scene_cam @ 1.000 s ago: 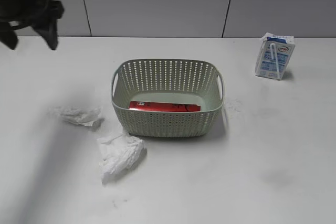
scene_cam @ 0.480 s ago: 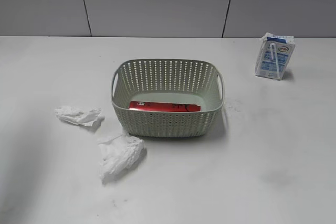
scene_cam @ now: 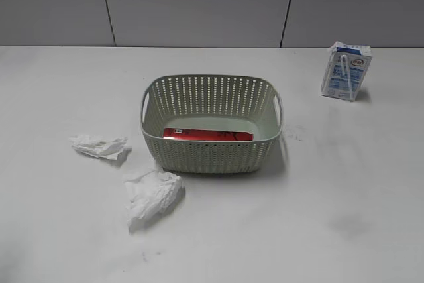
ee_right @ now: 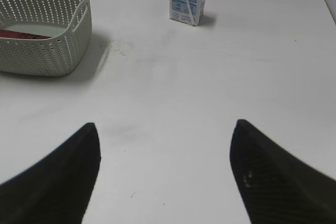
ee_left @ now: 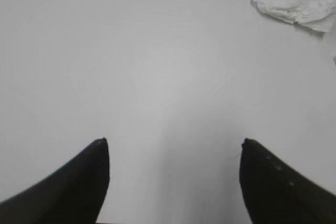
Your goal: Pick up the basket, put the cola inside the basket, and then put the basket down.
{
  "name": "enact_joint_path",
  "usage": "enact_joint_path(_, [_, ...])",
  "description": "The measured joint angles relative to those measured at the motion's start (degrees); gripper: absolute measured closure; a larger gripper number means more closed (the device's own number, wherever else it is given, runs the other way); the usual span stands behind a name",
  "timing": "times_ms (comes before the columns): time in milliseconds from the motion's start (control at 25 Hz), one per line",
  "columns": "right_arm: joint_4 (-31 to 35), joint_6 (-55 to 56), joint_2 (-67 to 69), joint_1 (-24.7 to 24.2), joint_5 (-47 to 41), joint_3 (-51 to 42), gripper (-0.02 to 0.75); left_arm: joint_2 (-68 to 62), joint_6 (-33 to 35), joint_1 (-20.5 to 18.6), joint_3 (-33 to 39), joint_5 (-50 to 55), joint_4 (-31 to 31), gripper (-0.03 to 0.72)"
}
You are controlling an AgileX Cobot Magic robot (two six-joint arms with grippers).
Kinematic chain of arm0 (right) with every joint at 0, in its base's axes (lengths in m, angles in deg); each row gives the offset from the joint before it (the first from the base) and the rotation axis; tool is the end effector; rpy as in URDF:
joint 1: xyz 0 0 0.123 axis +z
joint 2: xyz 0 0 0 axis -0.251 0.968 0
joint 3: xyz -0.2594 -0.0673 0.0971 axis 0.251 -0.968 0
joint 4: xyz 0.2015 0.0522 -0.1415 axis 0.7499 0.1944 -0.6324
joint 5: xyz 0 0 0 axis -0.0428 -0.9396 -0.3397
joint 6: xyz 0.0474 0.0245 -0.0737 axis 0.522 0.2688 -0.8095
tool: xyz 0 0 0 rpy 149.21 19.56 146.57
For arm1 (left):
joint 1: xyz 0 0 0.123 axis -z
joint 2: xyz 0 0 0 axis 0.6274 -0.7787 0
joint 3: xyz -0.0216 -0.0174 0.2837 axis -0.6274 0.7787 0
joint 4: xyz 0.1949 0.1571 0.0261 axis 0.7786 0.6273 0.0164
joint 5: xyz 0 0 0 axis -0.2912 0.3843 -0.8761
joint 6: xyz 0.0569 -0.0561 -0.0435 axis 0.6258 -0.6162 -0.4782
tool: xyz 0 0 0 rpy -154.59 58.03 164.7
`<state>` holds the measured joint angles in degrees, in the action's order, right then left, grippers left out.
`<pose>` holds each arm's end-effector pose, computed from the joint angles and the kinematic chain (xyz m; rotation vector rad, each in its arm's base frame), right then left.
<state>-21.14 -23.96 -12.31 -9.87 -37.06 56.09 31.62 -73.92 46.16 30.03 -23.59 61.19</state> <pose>0.0074 0.0068 0.2638 -0.1468 2.0010 0.1076 0.1236 -0.0158 0.3054 0.0995 2.5923 -0.0648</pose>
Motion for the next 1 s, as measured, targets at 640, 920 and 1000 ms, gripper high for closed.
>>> enact_joint_path(640, [0.3, 0.0, 0.0, 0.0, 0.0, 0.0, 0.156, 35.3, 0.0, 0.0, 13.3, -1.2, 3.4, 0.123])
enact_joint_path(920, [0.6, 0.0, 0.0, 0.0, 0.0, 0.0, 0.156, 43.2, 0.0, 0.0, 13.3, -1.2, 3.5, 0.137])
enact_joint_path(1000, [0.6, 0.0, 0.0, 0.0, 0.0, 0.0, 0.156, 44.7, 0.0, 0.0, 13.3, -1.2, 3.6, 0.141])
